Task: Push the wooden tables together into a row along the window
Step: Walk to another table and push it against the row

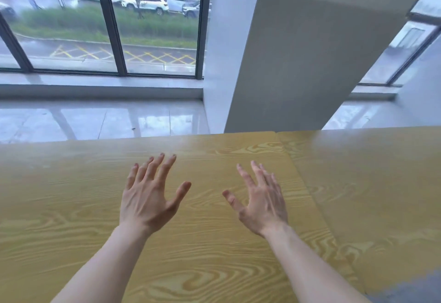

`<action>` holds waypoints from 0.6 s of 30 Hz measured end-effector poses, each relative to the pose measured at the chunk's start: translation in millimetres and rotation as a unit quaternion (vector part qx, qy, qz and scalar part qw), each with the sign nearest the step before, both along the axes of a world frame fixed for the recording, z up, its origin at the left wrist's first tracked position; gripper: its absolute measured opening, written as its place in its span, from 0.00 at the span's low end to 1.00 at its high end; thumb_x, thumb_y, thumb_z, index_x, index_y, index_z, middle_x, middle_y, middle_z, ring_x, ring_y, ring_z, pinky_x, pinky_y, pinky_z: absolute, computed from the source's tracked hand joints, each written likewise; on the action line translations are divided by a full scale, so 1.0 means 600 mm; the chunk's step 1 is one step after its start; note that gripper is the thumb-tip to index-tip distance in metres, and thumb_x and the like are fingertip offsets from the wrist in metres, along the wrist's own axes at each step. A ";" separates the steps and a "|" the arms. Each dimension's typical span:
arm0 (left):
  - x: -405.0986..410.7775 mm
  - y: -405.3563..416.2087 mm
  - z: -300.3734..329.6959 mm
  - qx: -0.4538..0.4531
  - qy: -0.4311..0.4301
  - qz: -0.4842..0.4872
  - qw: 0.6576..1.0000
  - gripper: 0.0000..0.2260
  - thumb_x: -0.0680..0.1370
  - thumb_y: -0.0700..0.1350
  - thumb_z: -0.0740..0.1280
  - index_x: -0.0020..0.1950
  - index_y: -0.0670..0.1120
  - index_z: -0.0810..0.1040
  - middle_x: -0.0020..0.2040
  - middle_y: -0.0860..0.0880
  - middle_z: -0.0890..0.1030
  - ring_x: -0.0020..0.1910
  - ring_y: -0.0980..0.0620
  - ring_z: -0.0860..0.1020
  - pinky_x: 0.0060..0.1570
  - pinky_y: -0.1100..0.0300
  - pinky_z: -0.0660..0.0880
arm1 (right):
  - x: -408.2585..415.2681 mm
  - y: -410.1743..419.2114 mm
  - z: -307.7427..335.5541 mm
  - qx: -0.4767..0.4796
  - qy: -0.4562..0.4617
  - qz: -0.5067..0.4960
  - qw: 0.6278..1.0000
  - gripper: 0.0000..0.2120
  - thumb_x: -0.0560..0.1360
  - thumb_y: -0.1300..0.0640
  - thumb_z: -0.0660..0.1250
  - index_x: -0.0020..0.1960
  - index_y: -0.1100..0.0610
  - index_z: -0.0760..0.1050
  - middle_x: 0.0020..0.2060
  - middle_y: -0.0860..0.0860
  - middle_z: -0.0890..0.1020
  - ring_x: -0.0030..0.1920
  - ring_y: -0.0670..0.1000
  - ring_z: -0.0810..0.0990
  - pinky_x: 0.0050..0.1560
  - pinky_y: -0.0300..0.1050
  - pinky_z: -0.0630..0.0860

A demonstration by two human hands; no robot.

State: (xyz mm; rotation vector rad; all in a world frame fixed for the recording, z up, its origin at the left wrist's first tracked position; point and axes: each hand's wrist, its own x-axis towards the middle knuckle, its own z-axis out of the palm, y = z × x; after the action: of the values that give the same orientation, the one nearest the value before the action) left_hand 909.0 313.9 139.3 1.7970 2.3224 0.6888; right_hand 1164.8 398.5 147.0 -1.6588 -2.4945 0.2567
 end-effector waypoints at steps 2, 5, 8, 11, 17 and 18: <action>-0.012 0.043 0.014 0.003 0.005 -0.008 1.000 0.38 0.76 0.76 0.45 0.82 0.59 0.57 0.83 0.51 0.62 0.82 0.49 0.58 0.82 0.47 0.48 | -0.015 0.032 0.010 0.006 0.002 -0.008 1.000 0.42 0.76 0.22 0.44 0.84 0.40 0.49 0.85 0.52 0.49 0.84 0.53 0.46 0.83 0.57 0.45; -0.021 0.107 0.020 -0.003 0.006 -0.012 1.000 0.38 0.76 0.77 0.44 0.82 0.60 0.58 0.82 0.51 0.62 0.82 0.49 0.59 0.82 0.47 0.48 | -0.031 0.081 0.015 -0.002 0.001 -0.009 1.000 0.42 0.76 0.22 0.44 0.84 0.41 0.50 0.85 0.52 0.49 0.84 0.53 0.46 0.83 0.57 0.44; -0.019 0.175 0.005 -0.014 0.007 -0.015 1.000 0.38 0.76 0.77 0.44 0.82 0.60 0.58 0.82 0.51 0.63 0.82 0.49 0.59 0.82 0.48 0.47 | -0.034 0.146 0.003 -0.016 0.000 -0.015 1.000 0.42 0.76 0.22 0.45 0.84 0.41 0.50 0.85 0.53 0.49 0.84 0.53 0.45 0.83 0.58 0.44; -0.008 0.251 -0.025 -0.036 0.011 -0.014 0.999 0.38 0.76 0.76 0.45 0.81 0.60 0.59 0.82 0.51 0.64 0.82 0.49 0.59 0.82 0.48 0.47 | -0.031 0.225 -0.023 -0.029 -0.009 -0.005 1.000 0.42 0.76 0.23 0.45 0.84 0.42 0.50 0.85 0.53 0.49 0.84 0.54 0.45 0.82 0.58 0.44; 0.041 0.424 -0.109 -0.080 0.008 -0.014 0.997 0.38 0.76 0.76 0.45 0.81 0.59 0.60 0.81 0.50 0.65 0.82 0.48 0.59 0.82 0.48 0.47 | -0.015 0.404 -0.095 -0.054 -0.015 0.005 0.998 0.41 0.76 0.23 0.48 0.84 0.43 0.51 0.84 0.54 0.50 0.84 0.54 0.45 0.83 0.58 0.43; 0.050 0.452 -0.123 -0.084 0.007 -0.015 0.996 0.38 0.76 0.76 0.46 0.81 0.59 0.60 0.81 0.50 0.65 0.82 0.48 0.58 0.82 0.48 0.46 | -0.015 0.430 -0.111 -0.058 -0.018 0.007 0.998 0.42 0.76 0.23 0.47 0.84 0.43 0.51 0.84 0.54 0.50 0.84 0.54 0.45 0.82 0.58 0.43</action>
State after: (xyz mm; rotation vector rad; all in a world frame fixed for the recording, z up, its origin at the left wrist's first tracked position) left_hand 938.9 584.8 65.6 1.7641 2.2800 0.4629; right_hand 1156.1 656.7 80.7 -1.7038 -2.5623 0.3835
